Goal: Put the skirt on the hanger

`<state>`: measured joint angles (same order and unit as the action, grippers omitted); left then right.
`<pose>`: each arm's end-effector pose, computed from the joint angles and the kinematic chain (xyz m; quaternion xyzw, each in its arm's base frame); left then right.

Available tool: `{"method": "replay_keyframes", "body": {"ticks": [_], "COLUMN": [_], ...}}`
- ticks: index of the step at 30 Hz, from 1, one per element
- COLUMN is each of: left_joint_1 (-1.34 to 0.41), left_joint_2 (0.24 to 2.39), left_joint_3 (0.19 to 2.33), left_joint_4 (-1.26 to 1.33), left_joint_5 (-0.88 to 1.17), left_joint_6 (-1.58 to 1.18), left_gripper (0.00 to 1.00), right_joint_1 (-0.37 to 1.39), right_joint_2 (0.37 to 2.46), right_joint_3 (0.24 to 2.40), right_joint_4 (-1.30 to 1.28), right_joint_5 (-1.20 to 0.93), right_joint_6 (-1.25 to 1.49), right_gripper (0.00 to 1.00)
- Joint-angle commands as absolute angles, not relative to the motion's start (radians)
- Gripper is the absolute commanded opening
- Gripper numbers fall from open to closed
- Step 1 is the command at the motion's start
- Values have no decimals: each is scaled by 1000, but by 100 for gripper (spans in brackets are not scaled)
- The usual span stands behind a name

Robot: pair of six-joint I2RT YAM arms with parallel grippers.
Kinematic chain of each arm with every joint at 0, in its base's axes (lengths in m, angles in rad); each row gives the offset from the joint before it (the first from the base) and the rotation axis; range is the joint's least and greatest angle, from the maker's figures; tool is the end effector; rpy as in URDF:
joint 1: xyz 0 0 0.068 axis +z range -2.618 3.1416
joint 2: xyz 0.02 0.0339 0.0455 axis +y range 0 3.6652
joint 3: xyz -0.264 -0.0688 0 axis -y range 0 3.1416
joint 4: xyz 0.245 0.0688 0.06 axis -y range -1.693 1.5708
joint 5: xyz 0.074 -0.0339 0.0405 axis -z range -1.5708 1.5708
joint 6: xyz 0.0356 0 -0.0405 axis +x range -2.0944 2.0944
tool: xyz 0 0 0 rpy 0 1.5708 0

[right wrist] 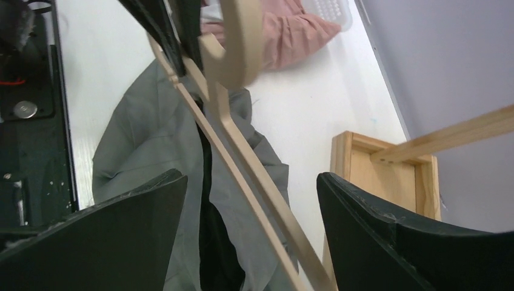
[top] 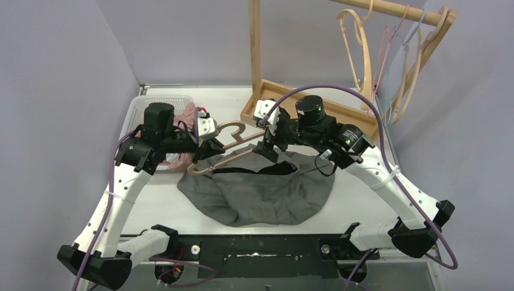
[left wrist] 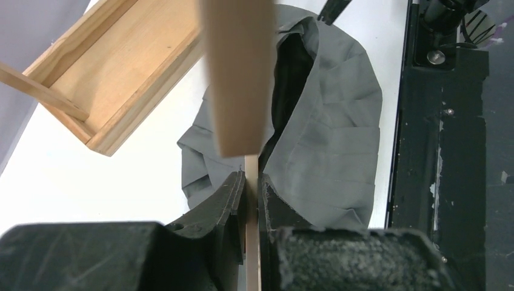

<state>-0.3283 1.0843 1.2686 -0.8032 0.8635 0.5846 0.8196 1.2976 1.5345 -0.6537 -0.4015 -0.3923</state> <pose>0.1858 -0.0919 0.3944 0.5279 0.6401 -0.3157 0.4603 0.1744 0.2072 0.4403 -0.5572 0.6131 0.2767 0.4870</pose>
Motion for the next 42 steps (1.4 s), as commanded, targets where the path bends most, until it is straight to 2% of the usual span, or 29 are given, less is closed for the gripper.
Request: {"method": "replay_keyframes", "body": {"ticks": [1,3,6,7,11,14,18,27,29,31,33,34,35,37,39,42], "left_joint_1": [-340,-346,-351,-353,-354,-354,-354,-354,-354,-354,-354,-354,-354,-354,-354,-353], "left_joint_2": [1102,1112,1112,1109,1090,1081,1078,1046,1034,1021,1001,983,962,906,844,764], "left_joint_3": [1327,1336,1343,1343,1345,1343,1353,1339,1329,1312,1285,1262,1233,1160,1095,1007], "left_joint_4": [-832,-864,-893,-895,-902,-903,-907,-838,-807,-772,-693,-632,-557,-437,-338,-240], "left_joint_5": [895,902,915,922,950,970,989,1036,1044,1038,1004,970,926,807,687,458], "left_joint_6": [629,646,658,658,660,660,659,601,578,547,461,396,318,168,70,-116], "left_gripper": [0,0,0,0,0,0,0,0,0,0,0,7,21,36,44,48], "right_joint_1": [823,822,816,812,798,793,791,793,793,791,783,776,766,740,716,703], "right_joint_2": [1340,1380,1424,1433,1434,1427,1452,1476,1469,1459,1431,1409,1386,1320,1241,1145], "right_joint_3": [1631,1668,1700,1702,1668,1642,1651,1643,1634,1623,1586,1559,1532,1453,1369,1307], "right_joint_4": [-677,-706,-734,-739,-702,-682,-698,-646,-627,-604,-556,-535,-515,-471,-452,-495], "right_joint_5": [-570,-626,-695,-715,-755,-794,-822,-853,-857,-851,-824,-812,-800,-763,-717,-627], "right_joint_6": [-491,-513,-530,-532,-507,-499,-504,-485,-479,-478,-450,-440,-430,-388,-353,-313], "right_gripper": [78,65,56,56,75,73,55,32,20,1,0,0,0,0,0,0]}}
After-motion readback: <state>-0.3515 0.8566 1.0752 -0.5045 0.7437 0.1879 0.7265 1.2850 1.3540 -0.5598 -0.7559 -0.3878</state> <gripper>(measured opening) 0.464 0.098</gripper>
